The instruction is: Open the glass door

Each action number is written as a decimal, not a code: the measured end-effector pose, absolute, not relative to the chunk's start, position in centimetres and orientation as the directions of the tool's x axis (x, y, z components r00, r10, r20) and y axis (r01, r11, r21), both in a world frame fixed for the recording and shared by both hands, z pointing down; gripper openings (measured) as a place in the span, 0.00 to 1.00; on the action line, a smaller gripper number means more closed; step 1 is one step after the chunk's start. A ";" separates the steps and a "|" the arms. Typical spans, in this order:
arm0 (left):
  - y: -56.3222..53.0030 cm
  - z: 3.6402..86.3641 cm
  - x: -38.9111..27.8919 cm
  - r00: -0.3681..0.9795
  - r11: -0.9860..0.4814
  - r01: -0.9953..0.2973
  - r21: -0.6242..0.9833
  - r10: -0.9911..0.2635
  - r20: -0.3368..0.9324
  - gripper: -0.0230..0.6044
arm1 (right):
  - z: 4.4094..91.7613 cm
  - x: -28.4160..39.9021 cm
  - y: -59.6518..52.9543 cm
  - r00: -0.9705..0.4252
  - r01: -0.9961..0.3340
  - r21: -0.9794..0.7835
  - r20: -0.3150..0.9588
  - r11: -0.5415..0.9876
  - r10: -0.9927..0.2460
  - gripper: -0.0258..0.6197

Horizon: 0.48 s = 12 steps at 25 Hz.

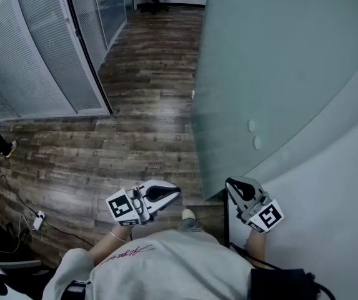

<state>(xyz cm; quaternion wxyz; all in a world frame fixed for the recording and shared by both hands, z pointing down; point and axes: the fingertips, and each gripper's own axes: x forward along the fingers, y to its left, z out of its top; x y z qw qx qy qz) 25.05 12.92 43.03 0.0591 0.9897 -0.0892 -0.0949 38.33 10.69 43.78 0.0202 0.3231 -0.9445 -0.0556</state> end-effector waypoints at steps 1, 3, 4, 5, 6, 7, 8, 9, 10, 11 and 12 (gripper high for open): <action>13.4 43.2 24.8 0.967 -0.977 -0.167 0.132 -0.188 -0.173 0.07 | 43.8 36.7 11.1 -0.808 -0.586 0.114 -0.004 0.802 -0.590 0.09; 14.1 43.4 24.4 0.966 -0.976 -0.175 0.127 -0.195 -0.168 0.07 | 43.8 33.8 12.0 -0.840 -0.542 0.095 -0.017 0.835 -0.543 0.09; 14.4 43.5 24.0 0.965 -0.975 -0.182 0.127 -0.202 -0.168 0.07 | 43.8 32.5 12.5 -0.853 -0.522 0.088 -0.021 0.848 -0.522 0.09; 14.6 43.6 23.7 0.963 -0.973 -0.191 0.129 -0.211 -0.170 0.07 | 43.8 31.4 12.9 -0.863 -0.504 0.084 -0.024 0.860 -0.504 0.09; 14.8 43.7 23.3 0.960 -0.971 -0.200 0.133 -0.222 -0.172 0.07 | 43.8 30.4 13.4 -0.872 -0.489 0.080 -0.028 0.868 -0.489 0.09; 14.9 43.8 23.0 0.956 -0.968 -0.210 0.138 -0.233 -0.176 0.07 | 43.7 29.5 13.8 -0.878 -0.479 0.075 -0.034 0.875 -0.478 0.09; 15.2 43.9 22.5 0.953 -0.965 -0.220 0.142 -0.244 -0.180 0.07 | 43.7 28.7 14.2 -0.881 -0.473 0.070 -0.040 0.878 -0.472 0.09; 15.4 43.9 22.1 0.949 -0.962 -0.230 0.145 -0.255 -0.185 0.07 | 43.7 28.1 14.6 -0.882 -0.471 0.069 -0.042 0.879 -0.469 0.09; 15.7 44.0 21.8 0.946 -0.960 -0.239 0.148 -0.264 -0.188 0.07 | 43.8 27.6 14.9 -0.882 -0.471 0.076 -0.038 0.879 -0.470 0.08; 15.9 44.1 21.5 0.943 -0.958 -0.246 0.150 -0.272 -0.189 0.07 | 44.0 27.3 15.1 -0.882 -0.471 0.086 -0.030 0.878 -0.470 0.08; 16.0 44.1 21.3 0.941 -0.956 -0.252 0.152 -0.279 -0.190 0.07 | 44.2 27.1 15.2 -0.883 -0.470 0.096 -0.022 0.878 -0.470 0.08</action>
